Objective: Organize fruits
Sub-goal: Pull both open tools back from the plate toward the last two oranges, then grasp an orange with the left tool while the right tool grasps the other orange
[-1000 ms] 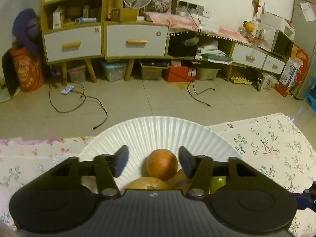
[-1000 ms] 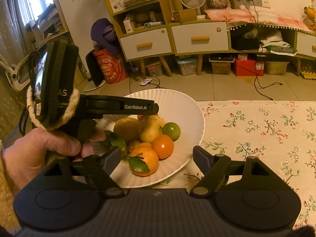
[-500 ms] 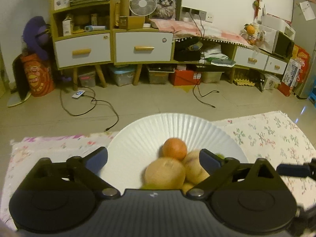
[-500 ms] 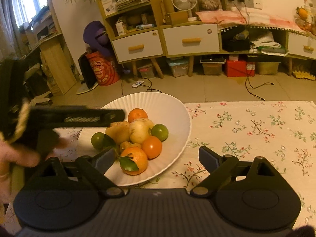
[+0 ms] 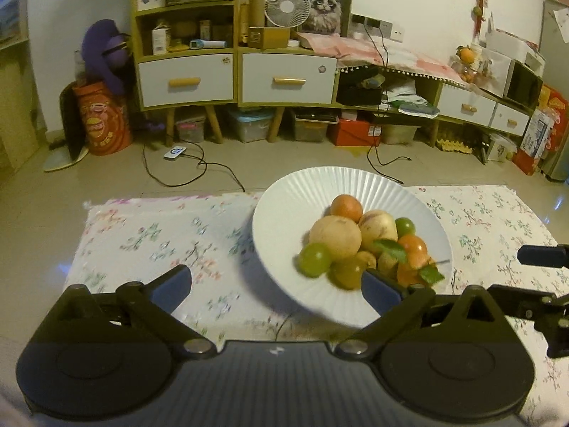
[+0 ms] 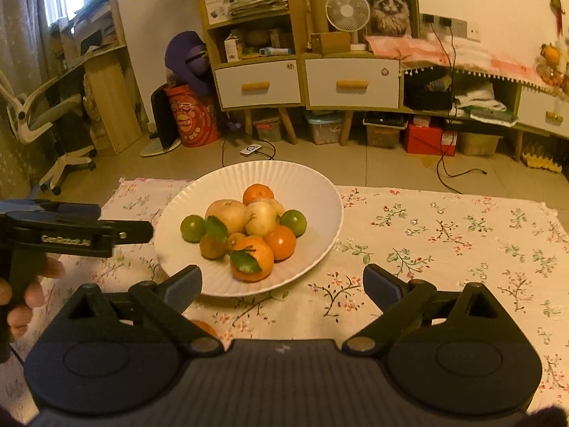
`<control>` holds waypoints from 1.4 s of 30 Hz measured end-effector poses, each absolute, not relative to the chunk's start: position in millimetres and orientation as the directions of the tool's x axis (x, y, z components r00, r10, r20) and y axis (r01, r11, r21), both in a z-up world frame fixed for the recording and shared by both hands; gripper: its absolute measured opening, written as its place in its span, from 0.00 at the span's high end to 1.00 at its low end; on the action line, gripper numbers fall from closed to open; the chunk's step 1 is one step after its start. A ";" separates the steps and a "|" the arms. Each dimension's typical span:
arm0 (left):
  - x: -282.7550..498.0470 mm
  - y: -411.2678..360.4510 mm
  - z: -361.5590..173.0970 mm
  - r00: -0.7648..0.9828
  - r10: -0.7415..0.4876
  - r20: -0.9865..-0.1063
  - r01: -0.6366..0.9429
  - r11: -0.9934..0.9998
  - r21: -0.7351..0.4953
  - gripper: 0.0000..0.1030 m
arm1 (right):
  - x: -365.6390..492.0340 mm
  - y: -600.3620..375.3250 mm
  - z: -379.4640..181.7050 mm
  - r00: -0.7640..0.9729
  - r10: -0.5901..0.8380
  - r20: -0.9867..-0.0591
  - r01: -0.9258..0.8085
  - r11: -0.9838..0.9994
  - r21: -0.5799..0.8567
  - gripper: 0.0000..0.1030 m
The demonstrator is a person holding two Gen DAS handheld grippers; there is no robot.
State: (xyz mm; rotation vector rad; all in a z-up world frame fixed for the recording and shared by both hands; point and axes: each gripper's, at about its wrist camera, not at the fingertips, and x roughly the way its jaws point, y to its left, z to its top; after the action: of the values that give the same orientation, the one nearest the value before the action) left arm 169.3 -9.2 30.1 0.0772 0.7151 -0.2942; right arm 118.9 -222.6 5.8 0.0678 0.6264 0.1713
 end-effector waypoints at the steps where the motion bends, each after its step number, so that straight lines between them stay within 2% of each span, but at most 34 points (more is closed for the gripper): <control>1: 165.1 -8.2 30.8 0.715 -0.237 -0.658 0.288 0.957 -0.031 0.08 | 116.9 -221.6 6.4 0.798 0.176 -0.577 -0.140 0.984 0.107 0.06; 10: 131.4 9.2 28.2 0.709 -0.230 -0.666 0.276 0.961 -0.038 0.08 | 100.4 -215.0 5.2 0.800 0.158 -0.579 -0.136 0.987 0.081 0.04; 25: 96.9 33.1 4.1 0.675 -0.236 -0.699 0.274 0.960 -0.059 0.08 | 82.5 -202.9 -19.5 0.789 0.121 -0.603 -0.183 0.982 -0.043 0.03; 42: 74.9 21.2 -18.8 0.668 -0.293 -0.684 0.430 0.902 0.032 0.08 | 75.4 -202.2 -44.1 0.768 0.129 -0.627 -0.221 0.973 -0.070 0.02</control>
State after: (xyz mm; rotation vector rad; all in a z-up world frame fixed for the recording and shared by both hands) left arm 74.9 21.2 -18.8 0.1977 0.7342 -0.4109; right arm 75.4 -202.2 -44.1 -0.1431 0.6687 0.1905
